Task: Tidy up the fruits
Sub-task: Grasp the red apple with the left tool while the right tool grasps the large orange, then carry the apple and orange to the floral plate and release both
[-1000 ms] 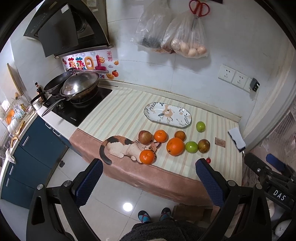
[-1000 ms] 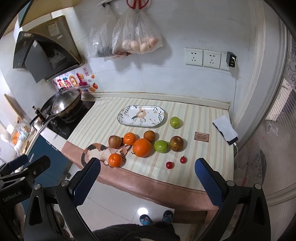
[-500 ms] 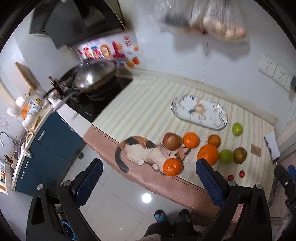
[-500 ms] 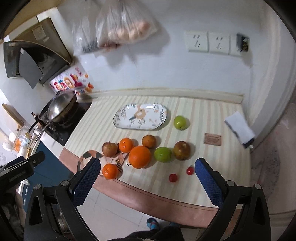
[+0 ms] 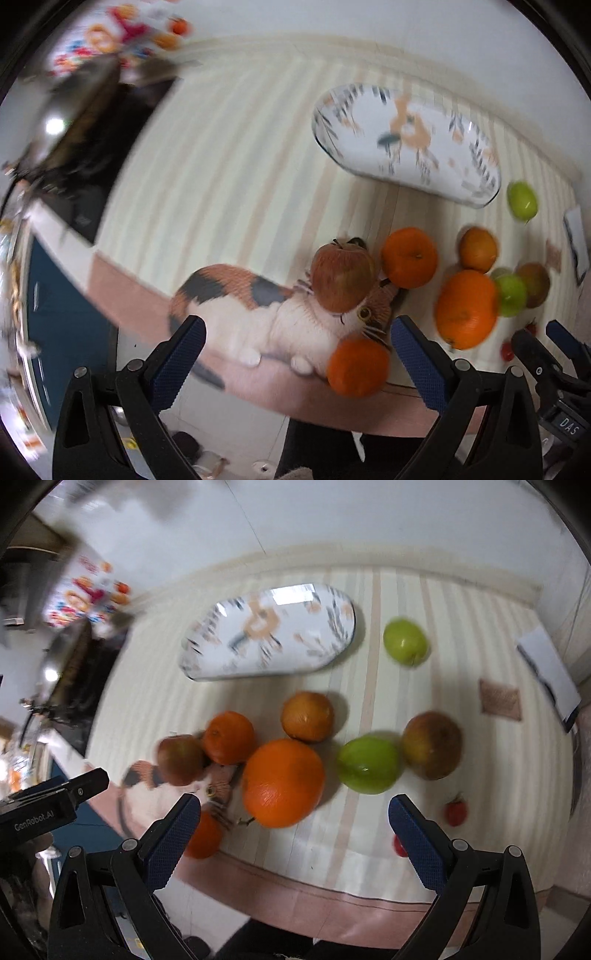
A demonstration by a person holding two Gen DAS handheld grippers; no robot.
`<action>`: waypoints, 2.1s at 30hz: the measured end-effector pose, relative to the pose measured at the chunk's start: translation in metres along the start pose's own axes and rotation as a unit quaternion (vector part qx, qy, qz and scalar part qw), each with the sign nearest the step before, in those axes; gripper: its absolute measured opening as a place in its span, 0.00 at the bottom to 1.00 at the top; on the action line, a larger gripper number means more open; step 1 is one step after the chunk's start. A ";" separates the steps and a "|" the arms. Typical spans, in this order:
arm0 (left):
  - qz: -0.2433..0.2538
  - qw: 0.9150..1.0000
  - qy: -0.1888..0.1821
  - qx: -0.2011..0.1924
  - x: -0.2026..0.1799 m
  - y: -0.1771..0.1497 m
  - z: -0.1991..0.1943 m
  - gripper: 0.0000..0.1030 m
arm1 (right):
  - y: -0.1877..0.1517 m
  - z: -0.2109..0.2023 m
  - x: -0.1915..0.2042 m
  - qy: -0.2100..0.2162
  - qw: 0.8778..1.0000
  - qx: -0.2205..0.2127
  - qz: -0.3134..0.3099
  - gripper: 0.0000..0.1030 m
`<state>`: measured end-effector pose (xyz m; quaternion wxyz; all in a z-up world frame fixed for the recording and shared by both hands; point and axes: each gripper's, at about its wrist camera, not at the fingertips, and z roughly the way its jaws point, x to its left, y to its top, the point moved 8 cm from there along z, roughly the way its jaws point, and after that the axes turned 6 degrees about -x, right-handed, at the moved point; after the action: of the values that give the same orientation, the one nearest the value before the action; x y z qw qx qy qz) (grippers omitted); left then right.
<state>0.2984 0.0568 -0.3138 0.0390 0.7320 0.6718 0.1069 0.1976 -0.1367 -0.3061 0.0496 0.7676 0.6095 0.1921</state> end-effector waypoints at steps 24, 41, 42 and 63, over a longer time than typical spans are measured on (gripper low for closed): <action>0.108 0.984 -0.115 0.081 -0.063 0.021 0.098 0.62 | -0.018 0.117 0.014 -0.037 0.988 0.112 0.097 0.79; 0.058 0.988 -0.145 0.019 -0.039 0.042 0.015 0.60 | 0.020 0.080 0.050 0.020 0.995 0.067 0.073 0.77; 0.056 0.987 -0.153 0.010 -0.037 0.057 0.007 0.60 | 0.032 0.073 0.054 0.025 0.996 0.058 0.068 0.77; 0.006 0.982 -0.168 0.086 -0.073 0.223 0.112 0.60 | 0.209 0.167 0.032 -0.045 0.999 0.028 -0.001 0.77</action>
<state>0.5342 -0.0267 -0.3852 0.0880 0.7439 0.6582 -0.0755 0.4544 -0.1324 -0.3878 0.0553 0.7761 0.6124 0.1397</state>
